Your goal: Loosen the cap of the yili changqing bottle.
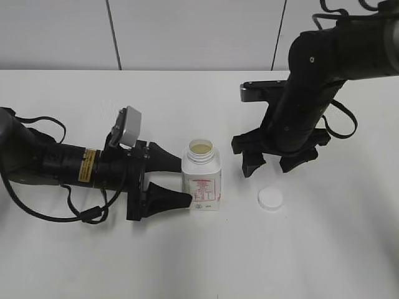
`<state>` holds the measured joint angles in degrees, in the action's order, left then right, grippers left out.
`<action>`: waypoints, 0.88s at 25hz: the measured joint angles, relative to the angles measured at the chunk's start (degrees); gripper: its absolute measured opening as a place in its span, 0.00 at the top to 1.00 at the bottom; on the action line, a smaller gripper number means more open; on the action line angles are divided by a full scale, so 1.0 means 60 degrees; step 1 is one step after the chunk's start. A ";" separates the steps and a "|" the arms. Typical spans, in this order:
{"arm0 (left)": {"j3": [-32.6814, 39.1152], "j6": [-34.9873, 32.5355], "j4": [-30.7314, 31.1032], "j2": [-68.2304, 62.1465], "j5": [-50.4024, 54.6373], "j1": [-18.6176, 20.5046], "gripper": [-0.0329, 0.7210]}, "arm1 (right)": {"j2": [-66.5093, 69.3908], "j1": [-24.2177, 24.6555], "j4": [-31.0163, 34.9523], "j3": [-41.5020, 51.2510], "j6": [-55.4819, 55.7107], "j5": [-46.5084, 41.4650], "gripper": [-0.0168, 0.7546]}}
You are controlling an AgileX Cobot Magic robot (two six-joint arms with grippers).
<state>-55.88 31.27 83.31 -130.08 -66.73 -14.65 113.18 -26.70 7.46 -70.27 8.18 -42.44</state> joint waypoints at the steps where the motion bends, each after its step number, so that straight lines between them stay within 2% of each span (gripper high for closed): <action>1: 0.0000 0.0052 0.0138 0.0024 0.0042 0.0093 0.20 | -0.0076 0.0000 0.0000 -0.0036 -0.0011 -0.0034 0.19; 11: 0.0000 0.1495 0.1754 0.1426 0.1066 0.1079 0.21 | -0.0818 0.0000 -0.0071 -0.0123 -0.0208 -0.0207 0.21; 18: 0.0009 0.2221 0.1804 0.3278 0.3836 0.1155 0.21 | -0.1377 0.0000 -0.0453 -0.0123 -0.0280 -0.0197 0.21; 22: 0.0016 0.2675 0.1230 0.4332 0.6494 0.1146 0.25 | -0.1609 0.0000 -0.0521 -0.0123 -0.0291 -0.0197 0.21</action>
<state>-55.78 47.32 90.68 -104.08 -27.77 -7.77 103.53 -26.70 4.33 -71.01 6.44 -43.62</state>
